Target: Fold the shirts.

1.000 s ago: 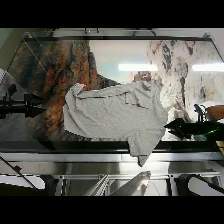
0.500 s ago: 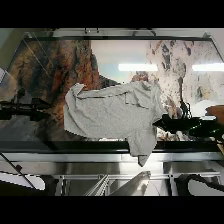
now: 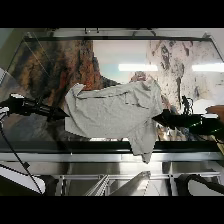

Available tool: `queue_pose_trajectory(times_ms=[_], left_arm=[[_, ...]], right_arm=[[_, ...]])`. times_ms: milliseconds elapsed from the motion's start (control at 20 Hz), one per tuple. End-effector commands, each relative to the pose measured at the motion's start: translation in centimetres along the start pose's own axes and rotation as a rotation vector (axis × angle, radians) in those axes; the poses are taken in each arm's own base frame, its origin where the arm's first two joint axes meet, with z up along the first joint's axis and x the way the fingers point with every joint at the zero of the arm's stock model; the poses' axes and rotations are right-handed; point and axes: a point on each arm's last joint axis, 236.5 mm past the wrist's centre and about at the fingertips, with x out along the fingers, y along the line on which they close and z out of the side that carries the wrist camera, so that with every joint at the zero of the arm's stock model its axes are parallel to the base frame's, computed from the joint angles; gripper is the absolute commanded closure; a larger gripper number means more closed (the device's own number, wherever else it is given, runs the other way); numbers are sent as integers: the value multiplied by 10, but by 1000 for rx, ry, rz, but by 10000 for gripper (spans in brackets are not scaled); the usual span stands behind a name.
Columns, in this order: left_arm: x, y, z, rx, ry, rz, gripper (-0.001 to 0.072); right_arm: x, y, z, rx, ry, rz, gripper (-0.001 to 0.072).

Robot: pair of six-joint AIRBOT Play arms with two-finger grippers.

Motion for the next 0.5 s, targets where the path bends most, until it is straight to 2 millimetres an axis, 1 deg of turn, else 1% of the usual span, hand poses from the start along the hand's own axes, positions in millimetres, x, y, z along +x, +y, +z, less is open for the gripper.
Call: queue_pose_trajectory(times_ms=[0, 50, 100, 150, 250, 300, 350, 400, 450], left_arm=[[-6, -26, -13, 64, 37, -29, 693], [-19, -47, -11, 111, -3, -67, 693], [-36, -75, -13, 162, -32, -122, 693], [-58, -108, -20, 226, -53, -188, 693], [-107, -173, -44, 367, -119, -312, 693], [-132, -202, -54, 413, -189, -346, 692], [-153, -225, -65, 476, -263, -350, 691], [-172, -248, -79, 549, -336, -346, 690], [-190, -275, -99, 635, -412, -359, 689]], right_arm=[[-19, 40, 14, -84, -28, 80, 696], [-31, 59, 20, -114, -42, 122, 695], [-49, 82, 27, -153, -66, 178, 696], [-71, 107, 36, -197, -103, 233, 696], [-132, 161, 55, -308, -231, 341, 696], [-169, 189, 62, -374, -321, 388, 696], [-204, 215, 65, -438, -404, 425, 696], [-235, 240, 62, -501, -476, 451, 696], [-268, 266, 53, -586, -560, 461, 696]])
